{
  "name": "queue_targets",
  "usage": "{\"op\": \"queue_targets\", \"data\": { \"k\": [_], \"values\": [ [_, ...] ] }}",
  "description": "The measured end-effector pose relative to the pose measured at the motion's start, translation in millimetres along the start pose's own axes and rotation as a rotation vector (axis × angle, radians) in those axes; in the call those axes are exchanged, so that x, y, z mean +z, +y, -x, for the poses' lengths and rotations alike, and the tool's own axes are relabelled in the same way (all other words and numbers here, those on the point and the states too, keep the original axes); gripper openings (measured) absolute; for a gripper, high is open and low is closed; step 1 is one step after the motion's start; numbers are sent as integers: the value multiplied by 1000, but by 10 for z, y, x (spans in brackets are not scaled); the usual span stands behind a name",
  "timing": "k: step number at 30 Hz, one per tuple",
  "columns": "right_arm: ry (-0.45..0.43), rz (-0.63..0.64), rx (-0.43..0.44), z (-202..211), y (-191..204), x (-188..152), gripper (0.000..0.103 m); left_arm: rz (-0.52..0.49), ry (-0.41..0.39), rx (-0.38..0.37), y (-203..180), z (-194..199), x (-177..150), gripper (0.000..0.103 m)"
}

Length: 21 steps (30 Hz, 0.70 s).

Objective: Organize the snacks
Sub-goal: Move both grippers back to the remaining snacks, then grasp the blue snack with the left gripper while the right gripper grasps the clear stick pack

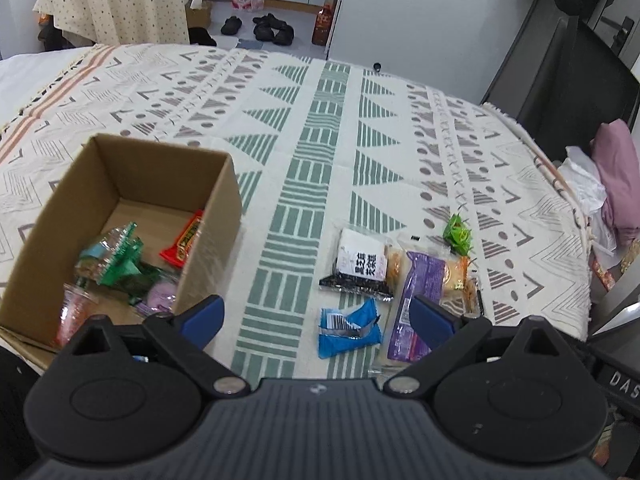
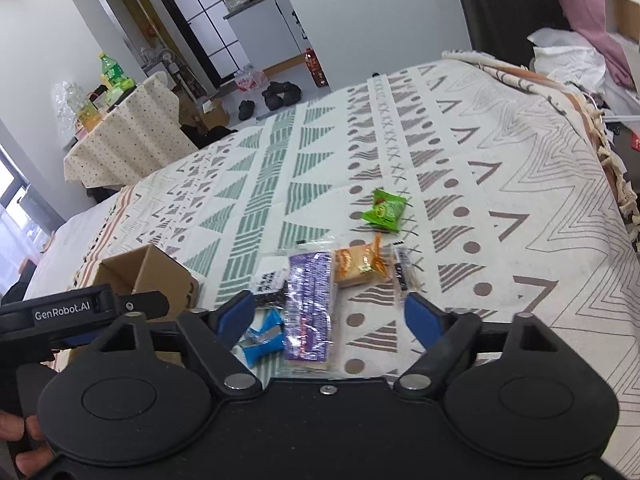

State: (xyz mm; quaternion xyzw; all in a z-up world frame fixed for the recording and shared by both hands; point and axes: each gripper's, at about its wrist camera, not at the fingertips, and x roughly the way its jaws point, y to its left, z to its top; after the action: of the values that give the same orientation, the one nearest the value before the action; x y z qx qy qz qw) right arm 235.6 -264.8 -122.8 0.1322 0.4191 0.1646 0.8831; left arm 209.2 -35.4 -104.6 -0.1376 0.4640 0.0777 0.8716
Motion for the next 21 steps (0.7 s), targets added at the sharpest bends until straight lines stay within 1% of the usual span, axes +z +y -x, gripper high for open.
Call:
{"op": "queue_targets", "data": {
  "k": [5,11,21],
  "values": [
    [6,-8,-4,-78,-135,15,71,2,36,2,-66,-216,-61,84],
    [28,-15,-14,-249,-265,-9,63,14,85,14,-112,-486,-118,70],
    [52,-11,-38,-531,-371,22,61,48,139,18,-152,-839,-201,67]
  ]
}}
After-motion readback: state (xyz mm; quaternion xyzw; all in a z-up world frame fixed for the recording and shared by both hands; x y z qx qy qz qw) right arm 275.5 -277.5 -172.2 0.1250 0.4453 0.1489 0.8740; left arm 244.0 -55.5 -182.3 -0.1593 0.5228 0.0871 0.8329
